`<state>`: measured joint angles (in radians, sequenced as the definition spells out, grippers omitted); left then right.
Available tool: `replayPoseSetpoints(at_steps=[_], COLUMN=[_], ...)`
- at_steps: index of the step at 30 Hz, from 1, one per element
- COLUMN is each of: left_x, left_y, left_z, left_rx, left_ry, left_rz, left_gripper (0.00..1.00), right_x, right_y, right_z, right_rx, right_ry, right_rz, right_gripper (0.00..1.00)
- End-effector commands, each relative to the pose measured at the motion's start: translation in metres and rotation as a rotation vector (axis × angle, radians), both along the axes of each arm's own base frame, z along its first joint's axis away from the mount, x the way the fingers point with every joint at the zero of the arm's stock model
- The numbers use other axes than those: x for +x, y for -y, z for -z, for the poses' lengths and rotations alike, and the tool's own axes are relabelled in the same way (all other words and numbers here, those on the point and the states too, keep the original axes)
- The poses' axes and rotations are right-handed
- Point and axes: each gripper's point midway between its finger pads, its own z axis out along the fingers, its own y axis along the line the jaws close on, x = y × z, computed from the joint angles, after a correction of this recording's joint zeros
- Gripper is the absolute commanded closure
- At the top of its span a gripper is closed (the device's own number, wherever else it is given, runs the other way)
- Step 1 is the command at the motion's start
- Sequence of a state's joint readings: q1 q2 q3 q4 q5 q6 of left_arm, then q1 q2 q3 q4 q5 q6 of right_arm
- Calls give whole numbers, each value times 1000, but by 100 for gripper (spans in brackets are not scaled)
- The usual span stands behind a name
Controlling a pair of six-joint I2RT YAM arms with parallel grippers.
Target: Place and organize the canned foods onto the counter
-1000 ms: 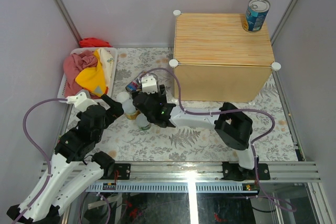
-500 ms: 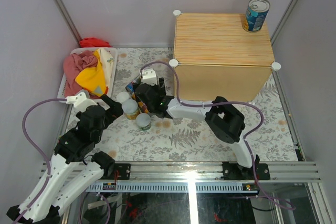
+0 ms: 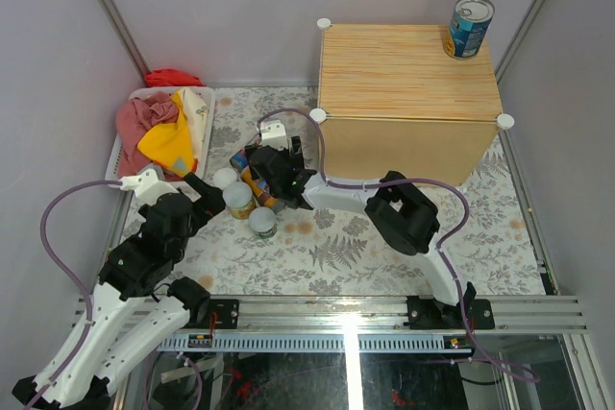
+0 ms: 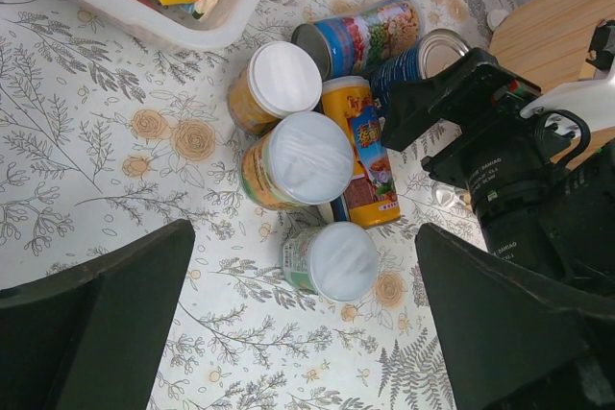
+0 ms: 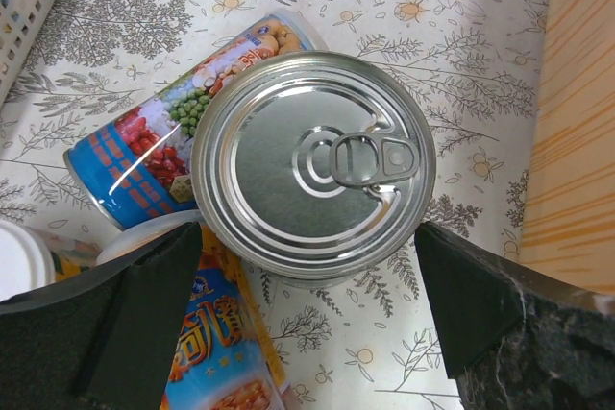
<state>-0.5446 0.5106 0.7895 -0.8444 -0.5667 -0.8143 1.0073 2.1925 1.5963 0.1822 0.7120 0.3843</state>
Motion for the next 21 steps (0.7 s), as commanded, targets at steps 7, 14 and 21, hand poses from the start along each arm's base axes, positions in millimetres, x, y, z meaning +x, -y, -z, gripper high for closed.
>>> replayPoseSetpoints(at_steps=[7, 14, 21], left_x=[-3, -8, -10], left_y=[-9, -12, -14], left_z=[-7, -6, -5], left_rx=[-8, -12, -13], left_ry=[36, 34, 33], left_rz=[-39, -50, -55], left_gripper=[0, 0, 0], right_x=[32, 37, 37], right_y=[-19, -23, -18], right_z=[-39, -33, -27], right_rx=[89, 74, 64], right_ry=[92, 92, 89], right_rz=[-14, -25, -21], right_gripper=[1, 0, 16])
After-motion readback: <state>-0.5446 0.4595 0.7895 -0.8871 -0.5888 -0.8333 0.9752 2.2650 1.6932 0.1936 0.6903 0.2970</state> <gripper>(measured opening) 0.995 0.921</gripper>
